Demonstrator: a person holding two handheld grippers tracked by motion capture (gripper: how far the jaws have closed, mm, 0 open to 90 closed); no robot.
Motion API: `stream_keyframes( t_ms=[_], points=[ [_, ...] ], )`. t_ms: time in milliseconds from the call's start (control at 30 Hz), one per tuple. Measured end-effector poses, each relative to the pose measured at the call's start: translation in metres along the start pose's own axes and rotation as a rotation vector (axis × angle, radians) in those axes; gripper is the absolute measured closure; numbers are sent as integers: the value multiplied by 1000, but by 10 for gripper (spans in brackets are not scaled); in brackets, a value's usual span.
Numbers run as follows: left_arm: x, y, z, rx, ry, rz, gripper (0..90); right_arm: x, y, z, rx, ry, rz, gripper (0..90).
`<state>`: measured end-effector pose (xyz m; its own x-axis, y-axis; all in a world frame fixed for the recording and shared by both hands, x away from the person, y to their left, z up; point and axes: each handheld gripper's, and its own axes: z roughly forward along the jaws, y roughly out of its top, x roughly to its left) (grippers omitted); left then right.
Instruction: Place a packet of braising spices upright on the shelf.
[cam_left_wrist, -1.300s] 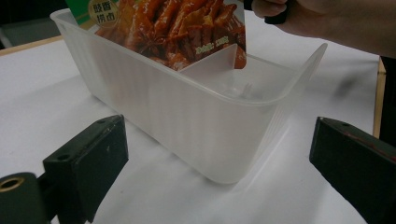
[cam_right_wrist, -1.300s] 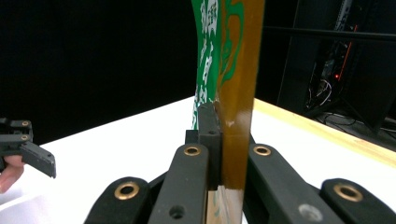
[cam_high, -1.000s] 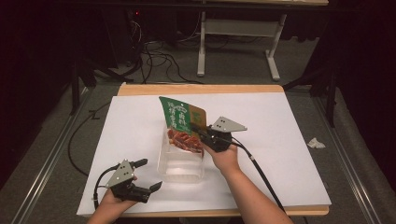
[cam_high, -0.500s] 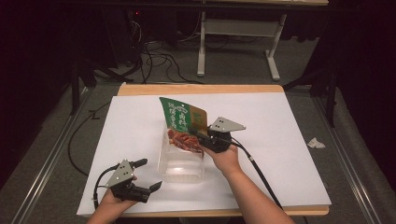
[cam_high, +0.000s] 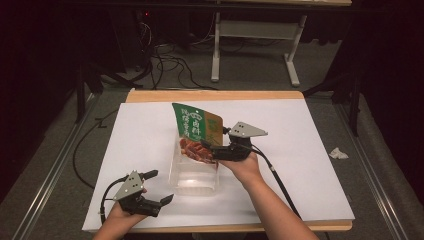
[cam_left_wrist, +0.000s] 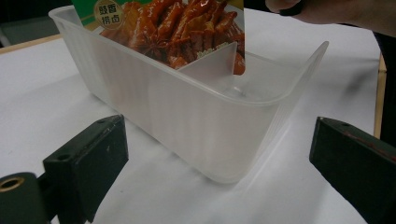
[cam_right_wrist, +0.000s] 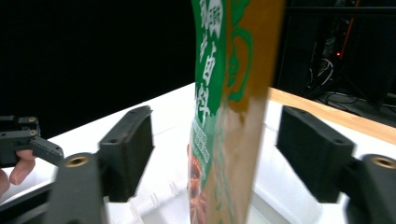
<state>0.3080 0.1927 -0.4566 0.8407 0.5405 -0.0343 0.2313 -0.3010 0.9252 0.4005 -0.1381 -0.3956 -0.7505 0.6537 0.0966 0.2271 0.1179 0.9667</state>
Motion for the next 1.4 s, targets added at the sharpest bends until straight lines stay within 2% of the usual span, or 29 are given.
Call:
stream_keyframes(
  t_ms=[133,333,600,800,967,1233,1300,1400],
  points=[
    [0,0,0,0,1,0,51,0,4,-12,-13,-8,5,211],
    [0,0,1,9,1,2,51,-1,7,-35,-27,-20,-12,199],
    [-1,0,2,15,5,4,51,-12,-1,-75,-38,-58,10,197],
    [-1,-1,3,21,7,3,51,-23,-15,-113,-46,-116,16,197],
    [-1,-1,3,29,10,3,51,-29,-30,-149,-31,-180,21,195],
    [-2,-1,5,35,14,-1,51,-31,-66,-199,42,-301,14,197],
    [-2,-1,6,35,13,-3,51,-32,-76,-208,64,-328,7,194],
    [-3,-1,8,40,12,-3,52,-31,-89,-213,87,-355,18,193]
  ],
)
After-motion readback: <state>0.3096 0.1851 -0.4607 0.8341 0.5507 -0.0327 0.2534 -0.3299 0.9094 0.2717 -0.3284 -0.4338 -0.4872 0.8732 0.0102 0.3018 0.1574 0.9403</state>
